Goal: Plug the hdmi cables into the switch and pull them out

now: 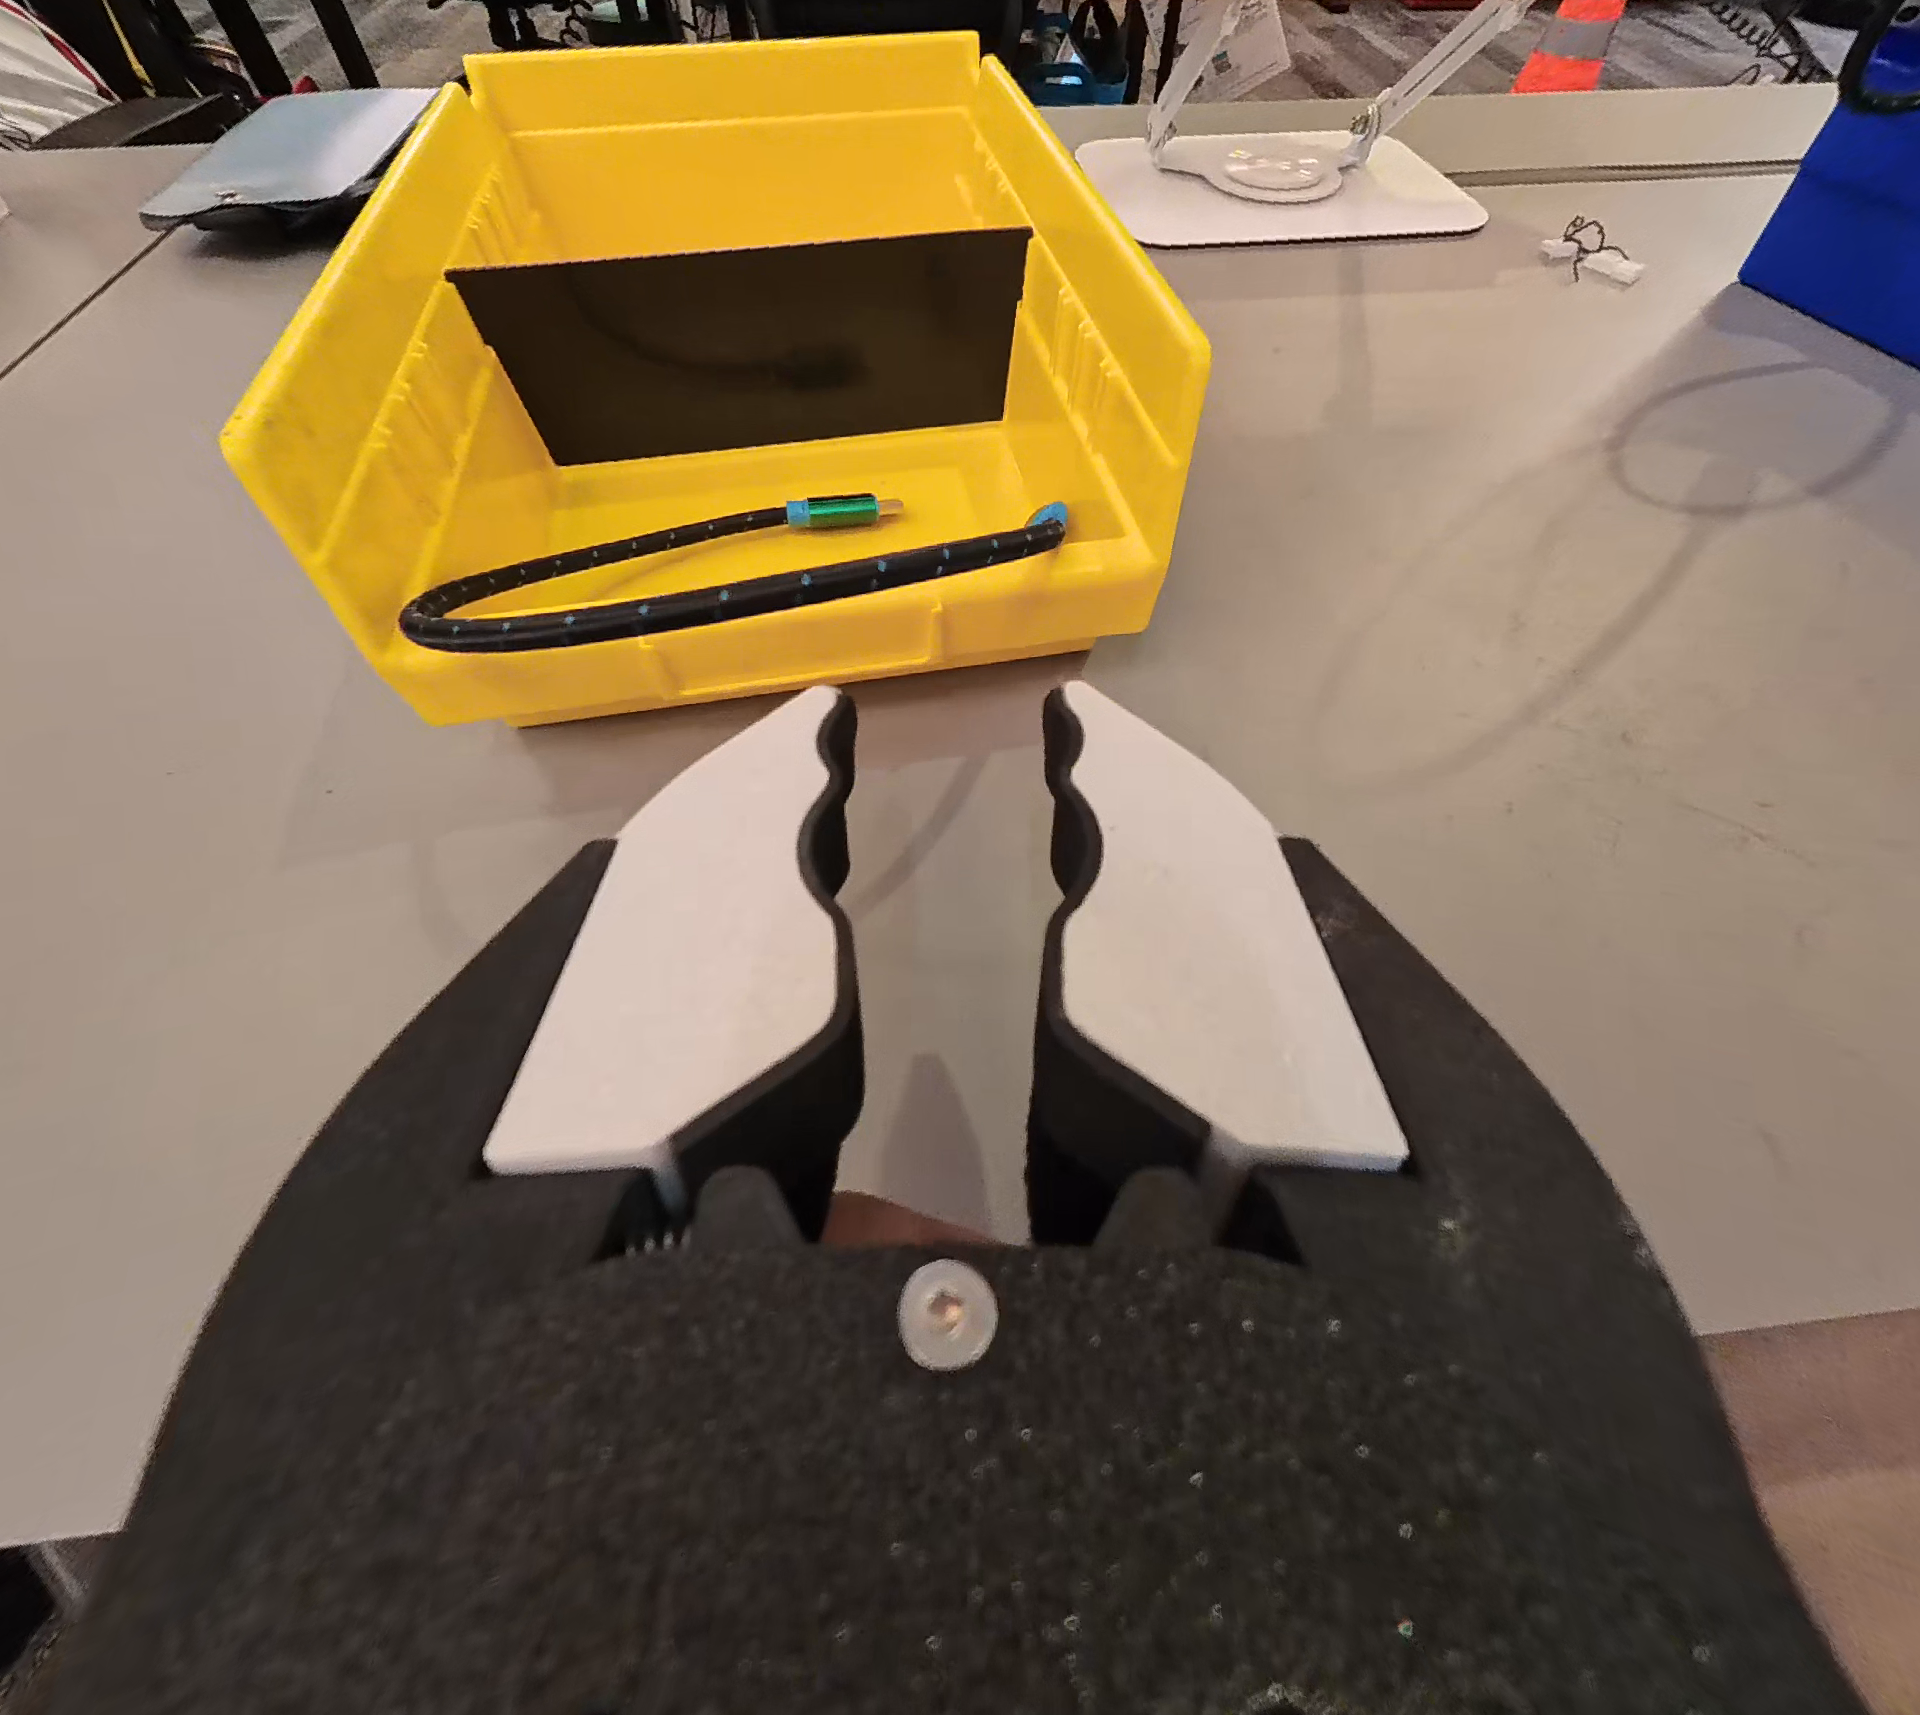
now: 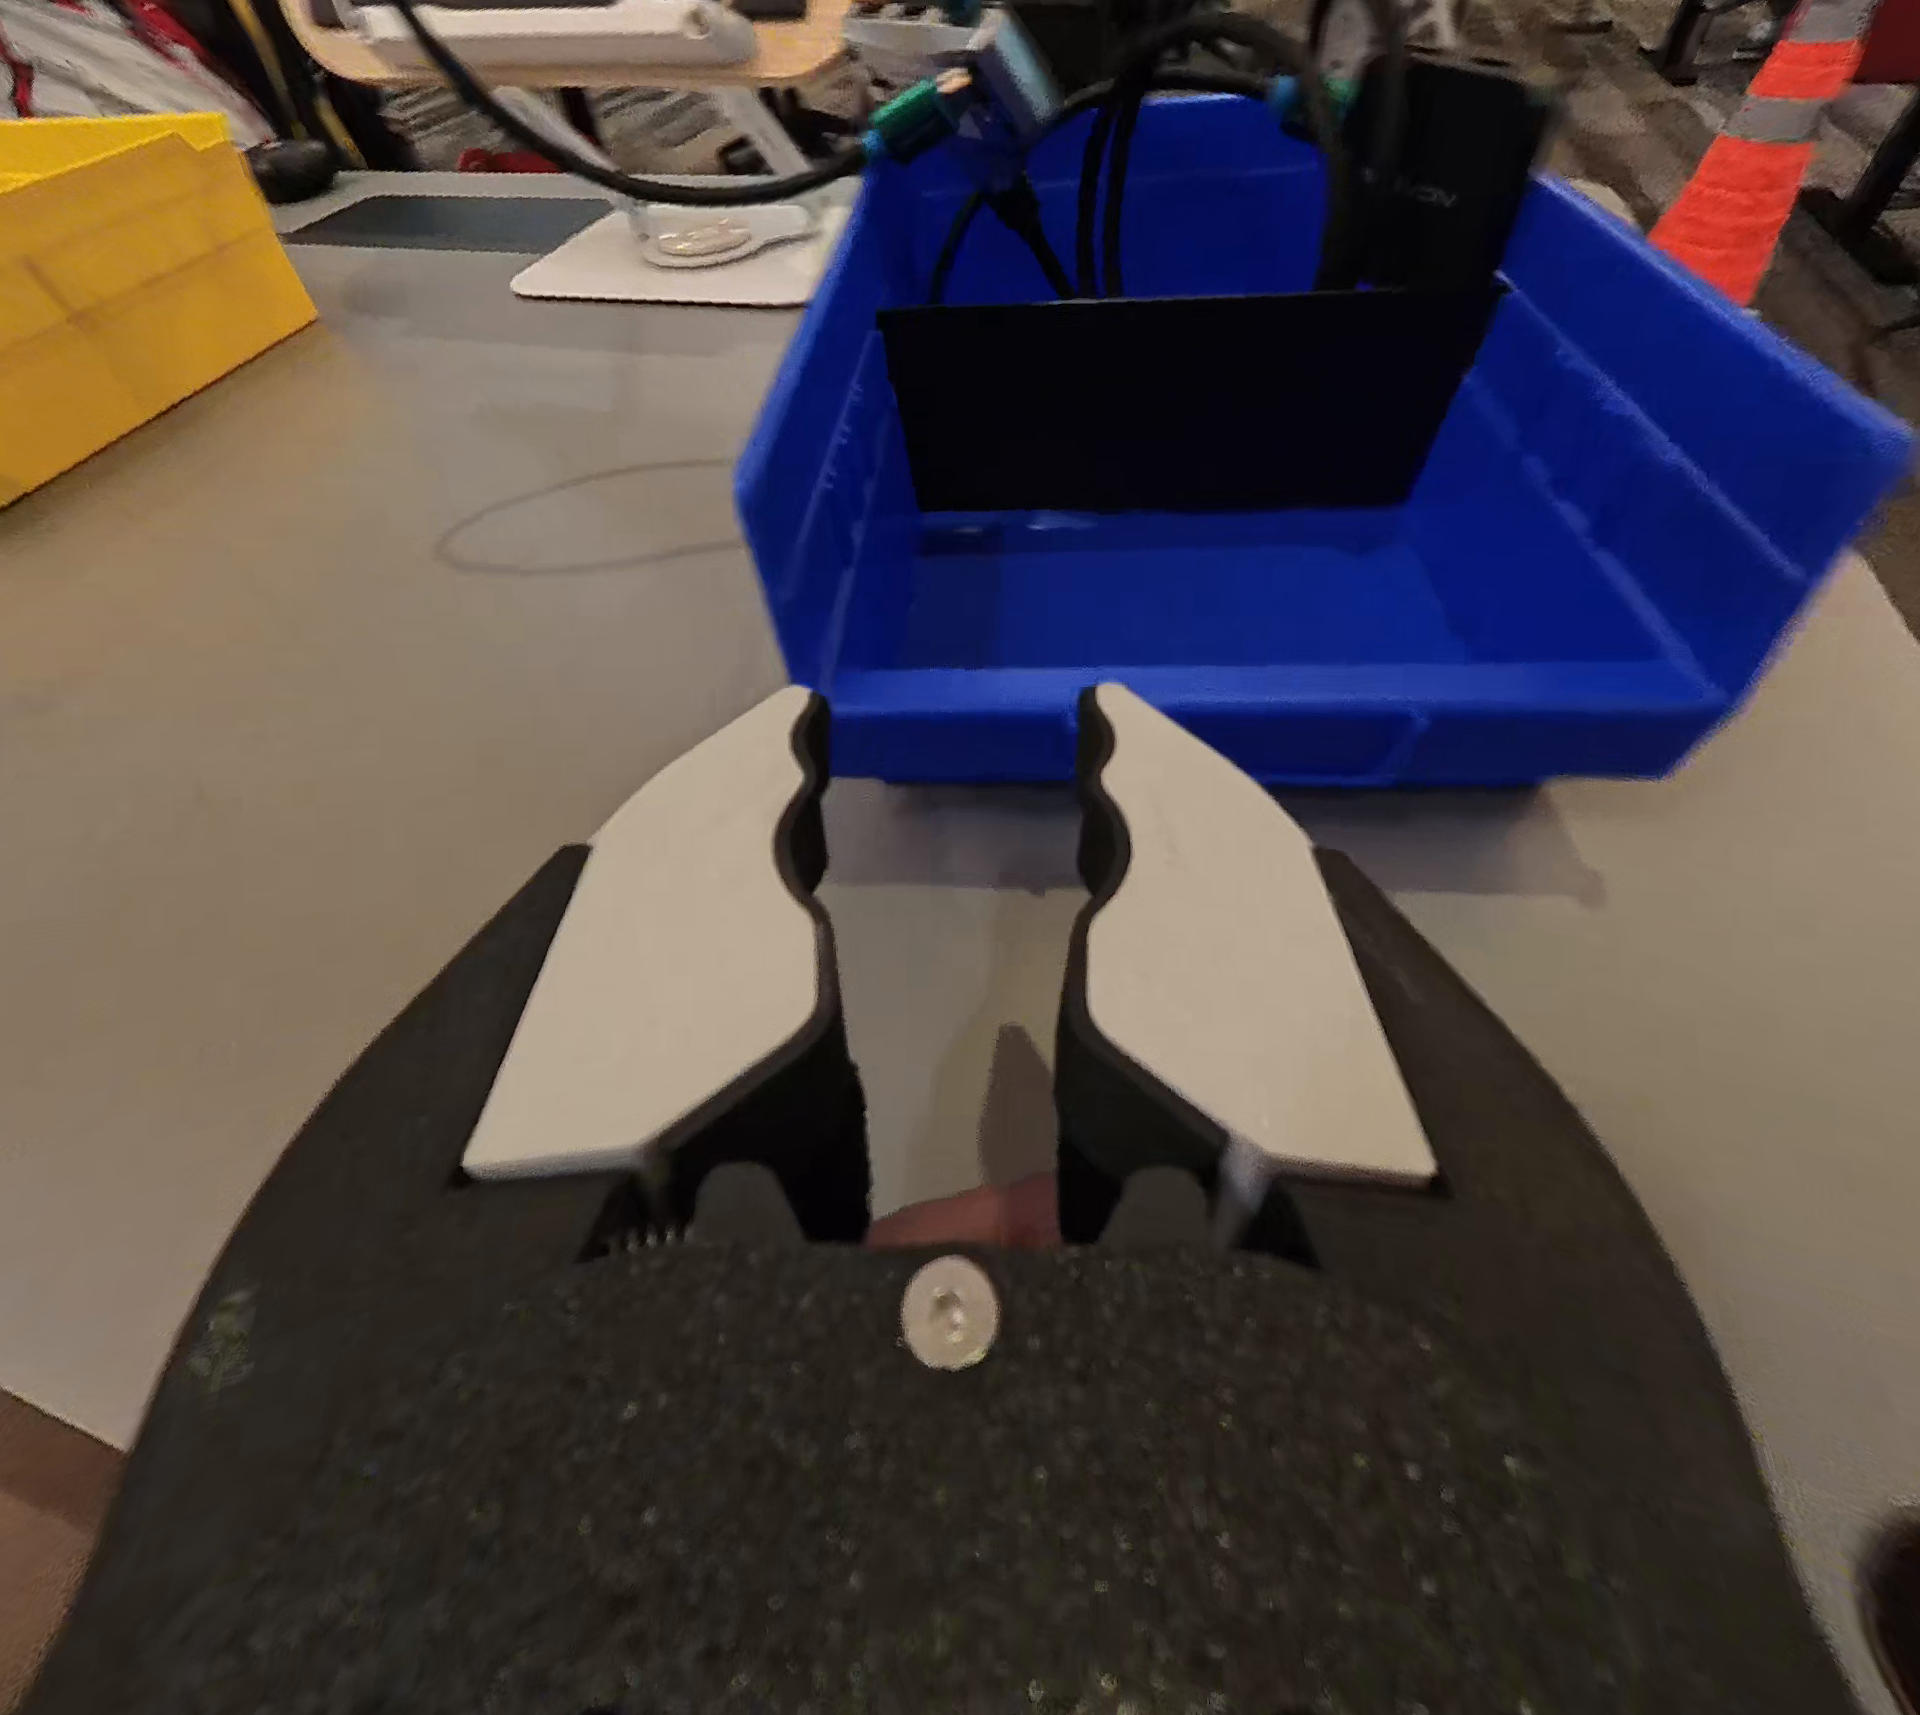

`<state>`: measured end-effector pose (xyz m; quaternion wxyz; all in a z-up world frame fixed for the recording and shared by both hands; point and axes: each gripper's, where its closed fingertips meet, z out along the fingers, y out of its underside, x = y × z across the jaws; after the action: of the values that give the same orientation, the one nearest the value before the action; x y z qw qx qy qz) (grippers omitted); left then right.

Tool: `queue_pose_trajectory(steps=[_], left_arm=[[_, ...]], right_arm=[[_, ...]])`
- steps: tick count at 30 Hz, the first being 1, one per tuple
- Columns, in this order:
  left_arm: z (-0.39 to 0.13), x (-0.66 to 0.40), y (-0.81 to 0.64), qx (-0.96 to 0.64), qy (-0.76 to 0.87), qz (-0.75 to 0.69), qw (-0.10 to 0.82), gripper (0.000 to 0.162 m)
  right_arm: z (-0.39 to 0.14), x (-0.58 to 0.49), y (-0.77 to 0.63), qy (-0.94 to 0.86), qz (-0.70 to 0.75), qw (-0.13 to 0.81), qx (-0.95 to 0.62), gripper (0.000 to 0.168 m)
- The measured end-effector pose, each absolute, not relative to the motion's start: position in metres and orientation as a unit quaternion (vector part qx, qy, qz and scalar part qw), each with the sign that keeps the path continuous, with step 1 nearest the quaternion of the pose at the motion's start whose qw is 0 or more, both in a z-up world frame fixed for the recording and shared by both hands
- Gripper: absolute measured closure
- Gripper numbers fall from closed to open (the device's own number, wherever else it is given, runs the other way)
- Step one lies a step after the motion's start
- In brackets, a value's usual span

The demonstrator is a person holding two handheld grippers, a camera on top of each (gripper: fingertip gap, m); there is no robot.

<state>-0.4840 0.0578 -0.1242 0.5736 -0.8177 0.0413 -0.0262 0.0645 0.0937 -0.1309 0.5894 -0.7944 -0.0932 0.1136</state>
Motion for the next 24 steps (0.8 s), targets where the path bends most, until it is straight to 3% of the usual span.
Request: queue_pose_trajectory(steps=[4, 7, 13, 16, 20, 24], left_arm=[[-0.125, -0.477, 0.059, -0.816, 0.057, -0.029, 0.575, 0.127], [-0.124, -0.466, 0.060, -0.812, 0.074, -0.039, 0.578, 0.127], [-0.125, -0.420, 0.063, -0.800, 0.122, -0.091, 0.581, 0.125], [-0.138, -0.370, 0.067, -0.808, 0.171, -0.139, 0.546, 0.118], [-0.142, -0.274, 0.065, -0.795, 0.247, -0.219, 0.509, 0.107], [-0.126, -0.165, 0.062, -0.755, 0.319, -0.290, 0.494, 0.098]], right_arm=[[-0.131, 0.012, 0.117, -0.194, 0.088, 0.567, -0.796, 0.109], [-0.126, -0.012, 0.135, -0.201, 0.080, 0.564, -0.797, 0.108], [-0.123, -0.059, 0.121, -0.200, 0.135, 0.570, -0.786, 0.086], [-0.117, -0.078, 0.096, -0.245, 0.143, 0.566, -0.774, 0.105], [-0.091, -0.051, 0.073, -0.193, 0.129, 0.605, -0.762, 0.106], [-0.088, 0.055, 0.066, -0.037, 0.028, 0.635, -0.771, 0.112]])
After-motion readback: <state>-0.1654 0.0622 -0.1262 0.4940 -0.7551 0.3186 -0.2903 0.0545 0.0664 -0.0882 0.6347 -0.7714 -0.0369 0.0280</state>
